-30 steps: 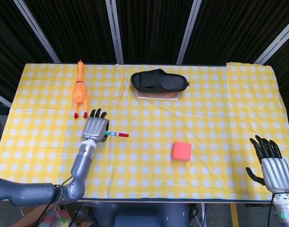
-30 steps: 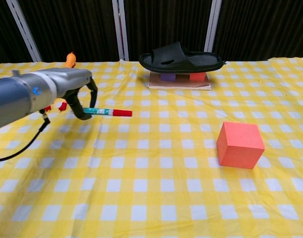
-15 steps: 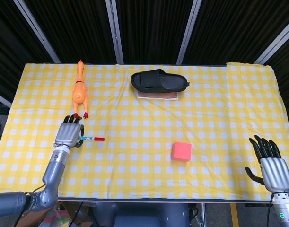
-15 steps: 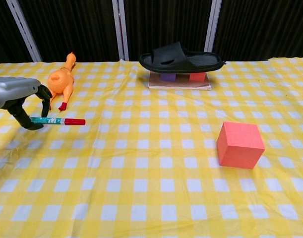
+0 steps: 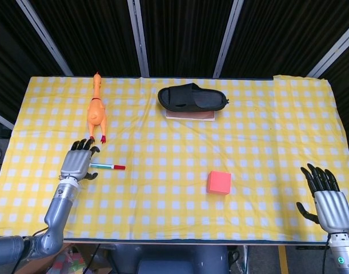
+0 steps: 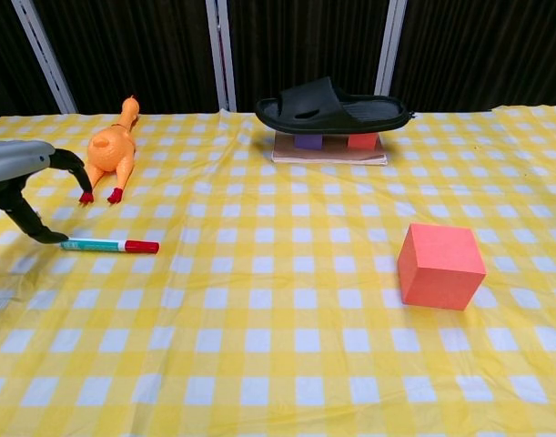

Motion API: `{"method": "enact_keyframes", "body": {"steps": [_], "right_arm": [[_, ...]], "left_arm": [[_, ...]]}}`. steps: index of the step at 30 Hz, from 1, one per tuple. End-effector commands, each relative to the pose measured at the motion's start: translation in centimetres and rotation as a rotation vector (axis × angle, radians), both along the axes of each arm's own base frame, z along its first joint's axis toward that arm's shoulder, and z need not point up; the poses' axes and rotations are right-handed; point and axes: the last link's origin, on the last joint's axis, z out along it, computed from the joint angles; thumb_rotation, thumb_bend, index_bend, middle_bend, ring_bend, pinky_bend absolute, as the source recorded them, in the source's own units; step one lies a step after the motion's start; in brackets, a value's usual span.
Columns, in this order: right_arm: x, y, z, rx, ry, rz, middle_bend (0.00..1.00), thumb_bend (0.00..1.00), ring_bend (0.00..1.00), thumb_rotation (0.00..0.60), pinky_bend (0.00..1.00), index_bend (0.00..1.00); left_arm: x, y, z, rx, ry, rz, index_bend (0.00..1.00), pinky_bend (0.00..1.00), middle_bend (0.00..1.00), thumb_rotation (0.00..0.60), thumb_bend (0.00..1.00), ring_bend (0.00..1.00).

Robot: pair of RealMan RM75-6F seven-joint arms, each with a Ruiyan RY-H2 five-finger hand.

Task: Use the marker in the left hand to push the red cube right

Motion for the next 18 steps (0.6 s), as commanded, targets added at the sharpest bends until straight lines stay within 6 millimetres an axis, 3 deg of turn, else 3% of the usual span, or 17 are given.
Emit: {"method": "enact_keyframes", "body": {"steps": [1, 11, 18], "right_arm": [[0.0, 0.0, 0.0, -0.004, 0.016, 0.011, 0.00, 0.35, 0.00, 0.600, 0.00, 0.00], [0.0, -0.1, -0.1, -0.013, 0.052, 0.023, 0.00, 0.35, 0.00, 0.600, 0.00, 0.00], [0.0, -0.1, -0.3, -0.018, 0.079, 0.027, 0.00, 0.35, 0.00, 0.600, 0.00, 0.00]], "left_arm": [[-0.9, -2.2, 2.2, 0.080, -0.053, -0.069, 0.01, 0.03, 0.00, 0.600, 0.14, 0.00], [-4.6, -7.3, 7.0, 0.208, -0.057, -0.179, 0.00, 0.00, 0.00, 0.600, 0.10, 0.00], [-7.8, -11.0, 9.1, 0.225, -0.039, -0.154, 0.00, 0.00, 0.00, 0.600, 0.10, 0.00]]}}
